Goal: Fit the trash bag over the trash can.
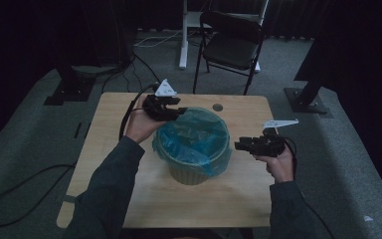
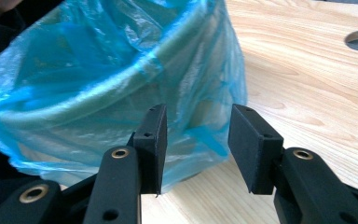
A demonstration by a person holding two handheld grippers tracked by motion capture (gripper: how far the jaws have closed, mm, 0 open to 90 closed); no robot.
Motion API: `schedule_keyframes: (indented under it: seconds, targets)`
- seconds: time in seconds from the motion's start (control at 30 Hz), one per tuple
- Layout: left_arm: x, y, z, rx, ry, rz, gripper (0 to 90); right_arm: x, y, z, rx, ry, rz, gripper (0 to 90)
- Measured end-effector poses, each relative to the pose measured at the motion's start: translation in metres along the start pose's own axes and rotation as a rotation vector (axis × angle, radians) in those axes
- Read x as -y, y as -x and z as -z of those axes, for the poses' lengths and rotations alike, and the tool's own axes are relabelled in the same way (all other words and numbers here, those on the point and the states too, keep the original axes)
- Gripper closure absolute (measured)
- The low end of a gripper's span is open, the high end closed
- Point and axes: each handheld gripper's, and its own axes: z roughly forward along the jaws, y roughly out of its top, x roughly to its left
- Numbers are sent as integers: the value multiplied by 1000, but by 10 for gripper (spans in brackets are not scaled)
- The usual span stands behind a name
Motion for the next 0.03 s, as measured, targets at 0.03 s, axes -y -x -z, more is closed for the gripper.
schedule_keyframes:
  seconds: [0.03]
  targets:
    - [4,-4,3,-21,11,14,552,1,1,0,6,1,1,564]
